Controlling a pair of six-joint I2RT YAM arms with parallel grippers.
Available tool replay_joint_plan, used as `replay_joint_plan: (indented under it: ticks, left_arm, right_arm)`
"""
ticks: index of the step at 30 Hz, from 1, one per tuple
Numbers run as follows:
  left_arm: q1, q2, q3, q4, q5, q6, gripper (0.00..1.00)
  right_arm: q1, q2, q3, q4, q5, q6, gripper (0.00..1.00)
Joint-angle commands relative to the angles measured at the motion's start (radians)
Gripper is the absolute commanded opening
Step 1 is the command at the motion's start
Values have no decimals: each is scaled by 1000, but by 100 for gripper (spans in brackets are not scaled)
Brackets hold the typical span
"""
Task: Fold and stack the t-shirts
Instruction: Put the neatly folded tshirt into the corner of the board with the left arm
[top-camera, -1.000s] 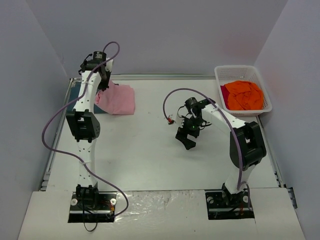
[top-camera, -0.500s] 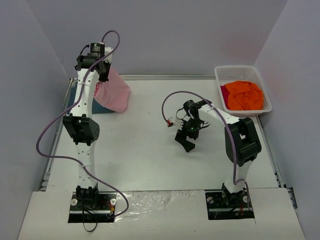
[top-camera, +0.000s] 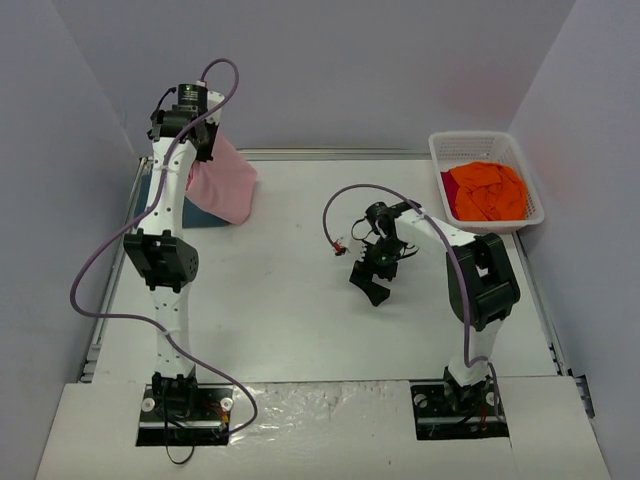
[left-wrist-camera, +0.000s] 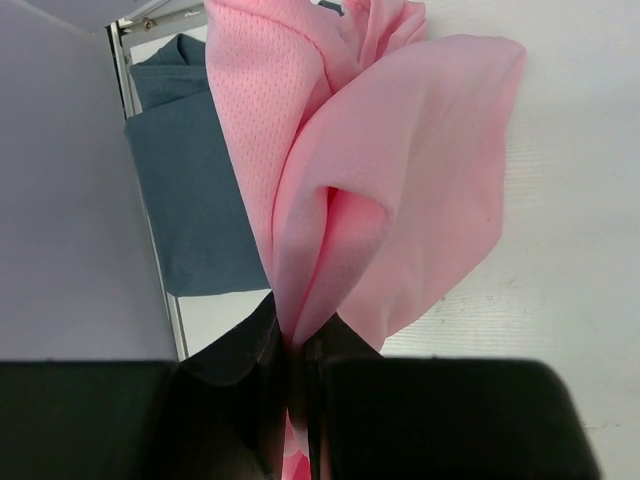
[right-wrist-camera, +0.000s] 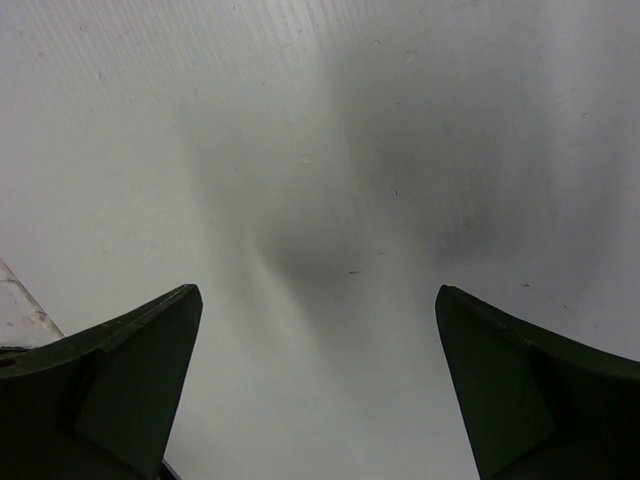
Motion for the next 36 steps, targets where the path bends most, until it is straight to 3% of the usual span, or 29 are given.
replay_joint_plan:
  ticks: [1, 16, 36]
  left_arm:
    - [4, -86, 38, -2, -52, 28, 2]
    - [24, -126, 35, -12, -77, 46, 2]
    - [89, -99, -103, 94, -129, 127, 2]
  right_arm:
    - [-5, 18, -2, -36, 10, 4, 100]
    - [-2, 45, -2, -36, 19, 7, 100]
    - [-2, 109, -5, -39, 32, 19, 100]
